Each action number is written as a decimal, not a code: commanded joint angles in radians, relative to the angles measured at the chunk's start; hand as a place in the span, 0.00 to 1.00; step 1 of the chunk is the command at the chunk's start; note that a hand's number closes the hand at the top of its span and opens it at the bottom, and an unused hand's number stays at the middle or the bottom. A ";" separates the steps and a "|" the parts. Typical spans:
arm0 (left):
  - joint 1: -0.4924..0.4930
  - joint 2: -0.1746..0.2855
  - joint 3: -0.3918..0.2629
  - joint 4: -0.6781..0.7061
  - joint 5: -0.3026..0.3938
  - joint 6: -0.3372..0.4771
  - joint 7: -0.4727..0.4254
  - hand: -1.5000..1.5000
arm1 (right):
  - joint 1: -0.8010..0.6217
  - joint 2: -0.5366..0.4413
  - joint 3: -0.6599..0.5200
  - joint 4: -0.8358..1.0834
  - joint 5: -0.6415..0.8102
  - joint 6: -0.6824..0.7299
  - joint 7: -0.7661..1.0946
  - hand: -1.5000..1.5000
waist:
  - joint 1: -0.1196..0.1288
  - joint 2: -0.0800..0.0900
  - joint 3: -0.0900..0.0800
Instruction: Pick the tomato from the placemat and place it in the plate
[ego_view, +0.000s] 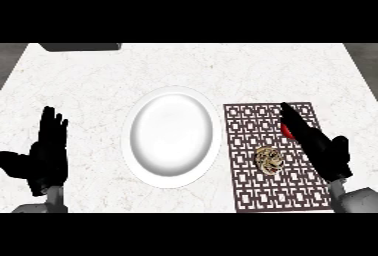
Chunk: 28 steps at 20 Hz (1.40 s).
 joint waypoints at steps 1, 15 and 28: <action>-0.057 0.022 -0.032 0.057 -0.049 -0.036 -0.001 0.50 | -0.068 0.047 -0.085 0.066 -0.016 -0.051 0.038 0.00 | 0.025 -0.023 0.001; -0.284 0.124 -0.174 0.111 -0.138 -0.230 0.132 0.50 | -0.245 0.261 -0.022 0.383 0.454 -0.692 0.068 0.00 | 0.031 -0.019 0.001; -0.214 0.144 -0.116 0.111 -0.131 -0.284 0.091 0.50 | -0.272 -0.035 0.072 0.087 0.825 -0.479 0.684 0.00 | 0.007 -0.034 -0.003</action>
